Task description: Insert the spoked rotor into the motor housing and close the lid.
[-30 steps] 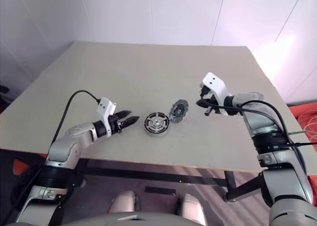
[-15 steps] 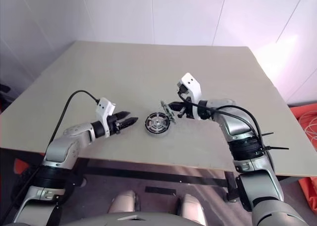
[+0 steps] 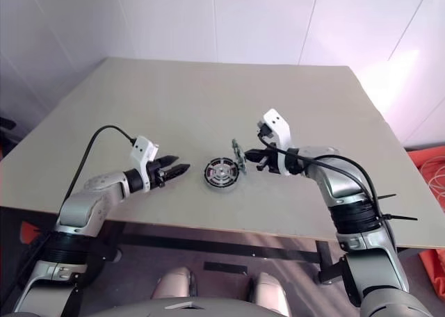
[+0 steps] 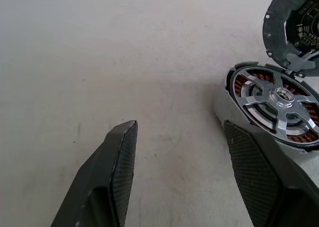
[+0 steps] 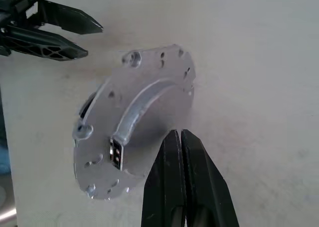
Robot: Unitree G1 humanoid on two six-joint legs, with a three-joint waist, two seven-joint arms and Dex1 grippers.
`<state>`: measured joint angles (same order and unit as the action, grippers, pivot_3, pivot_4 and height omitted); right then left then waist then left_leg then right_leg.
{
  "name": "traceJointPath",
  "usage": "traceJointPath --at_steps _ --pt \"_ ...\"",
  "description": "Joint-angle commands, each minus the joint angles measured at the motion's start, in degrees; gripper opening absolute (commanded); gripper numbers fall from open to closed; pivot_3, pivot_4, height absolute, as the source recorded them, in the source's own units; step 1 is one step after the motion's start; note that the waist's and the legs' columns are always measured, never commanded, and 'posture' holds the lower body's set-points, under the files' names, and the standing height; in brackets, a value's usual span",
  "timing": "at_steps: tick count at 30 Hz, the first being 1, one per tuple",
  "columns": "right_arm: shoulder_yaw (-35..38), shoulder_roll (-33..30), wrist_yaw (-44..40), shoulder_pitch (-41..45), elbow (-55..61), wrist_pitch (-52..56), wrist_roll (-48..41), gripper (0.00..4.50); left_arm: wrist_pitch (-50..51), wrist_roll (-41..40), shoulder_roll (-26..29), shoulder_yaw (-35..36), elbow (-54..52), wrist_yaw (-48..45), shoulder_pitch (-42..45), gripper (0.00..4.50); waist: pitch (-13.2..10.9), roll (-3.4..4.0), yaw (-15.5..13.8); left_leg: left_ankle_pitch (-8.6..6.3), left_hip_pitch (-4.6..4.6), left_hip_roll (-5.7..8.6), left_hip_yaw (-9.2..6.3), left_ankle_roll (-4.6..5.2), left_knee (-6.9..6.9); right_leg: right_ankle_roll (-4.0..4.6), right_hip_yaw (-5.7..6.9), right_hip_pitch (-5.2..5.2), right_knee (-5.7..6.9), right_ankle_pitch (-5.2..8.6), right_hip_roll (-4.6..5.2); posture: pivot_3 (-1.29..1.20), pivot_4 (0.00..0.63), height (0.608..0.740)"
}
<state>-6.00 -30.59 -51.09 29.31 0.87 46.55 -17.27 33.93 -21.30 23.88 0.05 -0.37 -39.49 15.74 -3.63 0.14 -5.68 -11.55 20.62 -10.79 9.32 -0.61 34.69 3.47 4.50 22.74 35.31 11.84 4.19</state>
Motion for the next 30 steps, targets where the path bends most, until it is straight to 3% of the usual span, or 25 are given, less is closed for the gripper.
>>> traceJointPath --at_steps 1,8,21,30 --pt "1.6 -0.5 -0.2 0.6 2.3 -0.1 -2.0 0.04 -0.5 -0.4 0.3 0.9 -2.0 0.3 1.1 2.96 0.0 0.00 0.1 0.00 -0.03 0.00 0.00 0.00 -0.01 -0.01 0.00 -0.02 0.00 0.00 0.00 0.00 0.000 0.740" --pt "3.8 -1.6 -0.4 1.7 1.5 -0.3 -4.0 0.04 -0.7 -0.5 0.3 1.1 -2.2 0.5 0.8 2.96 0.0 0.00 0.0 0.00 -0.08 0.01 0.00 0.00 -0.01 -0.01 0.00 -0.09 -0.01 0.01 0.00 0.00 0.000 0.740" --pt "-0.3 3.1 1.6 0.4 3.4 1.8 -5.2 0.04 -0.4 -0.8 1.0 2.5 -2.8 1.5 -0.1 2.96 0.0 0.00 0.0 0.00 -0.10 0.01 0.00 0.00 -0.04 -0.01 0.00 -0.10 -0.02 0.01 0.00 0.00 0.000 0.740" --pt "-2.8 9.7 4.8 0.5 1.4 1.4 -4.8 0.04 0.3 -0.9 1.5 3.8 -4.1 2.3 -0.2 2.96 0.0 0.00 0.2 0.02 -0.23 0.00 0.01 -0.04 -0.12 -0.03 0.00 -0.15 -0.02 0.02 0.00 0.00 0.000 0.740"
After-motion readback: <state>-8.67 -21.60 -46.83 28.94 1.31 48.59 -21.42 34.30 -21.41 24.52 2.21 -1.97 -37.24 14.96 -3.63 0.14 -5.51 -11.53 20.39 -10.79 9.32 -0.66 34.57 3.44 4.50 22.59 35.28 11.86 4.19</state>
